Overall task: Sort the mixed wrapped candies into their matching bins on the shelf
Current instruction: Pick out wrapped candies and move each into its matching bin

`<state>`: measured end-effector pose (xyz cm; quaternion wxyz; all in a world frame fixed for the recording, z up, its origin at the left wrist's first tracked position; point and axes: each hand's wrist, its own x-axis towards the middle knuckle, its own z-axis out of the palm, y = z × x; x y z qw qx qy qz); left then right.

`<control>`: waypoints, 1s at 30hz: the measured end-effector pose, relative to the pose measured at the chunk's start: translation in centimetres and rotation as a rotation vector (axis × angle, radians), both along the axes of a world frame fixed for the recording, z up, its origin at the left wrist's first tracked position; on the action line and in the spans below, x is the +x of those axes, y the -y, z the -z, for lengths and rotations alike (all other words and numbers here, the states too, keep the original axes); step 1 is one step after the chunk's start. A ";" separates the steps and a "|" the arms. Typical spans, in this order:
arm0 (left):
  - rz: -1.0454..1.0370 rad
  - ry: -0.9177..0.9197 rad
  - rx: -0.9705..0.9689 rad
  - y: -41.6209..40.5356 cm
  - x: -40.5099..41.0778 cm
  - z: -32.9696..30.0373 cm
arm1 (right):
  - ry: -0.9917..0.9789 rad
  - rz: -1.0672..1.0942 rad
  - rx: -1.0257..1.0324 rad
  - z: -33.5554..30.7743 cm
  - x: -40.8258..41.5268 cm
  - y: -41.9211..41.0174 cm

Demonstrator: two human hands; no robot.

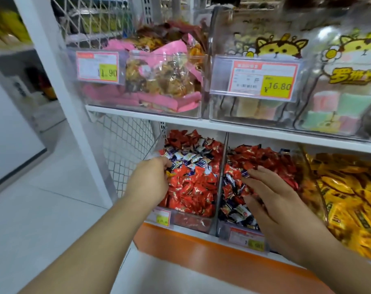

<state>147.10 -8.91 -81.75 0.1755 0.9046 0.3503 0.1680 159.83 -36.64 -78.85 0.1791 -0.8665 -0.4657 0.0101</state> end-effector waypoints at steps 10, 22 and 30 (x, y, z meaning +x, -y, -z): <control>-0.032 0.021 -0.030 0.3 0.4 -0.5 | 0.032 -0.015 0.044 0.4 0.8 0.6; -0.090 0.367 -0.116 2.9 -0.7 -5.8 | 0.067 0.012 0.094 -0.5 1.2 1.9; 0.209 0.432 -0.380 9.9 1.6 -6.2 | 0.013 0.036 0.178 -1.4 1.0 2.1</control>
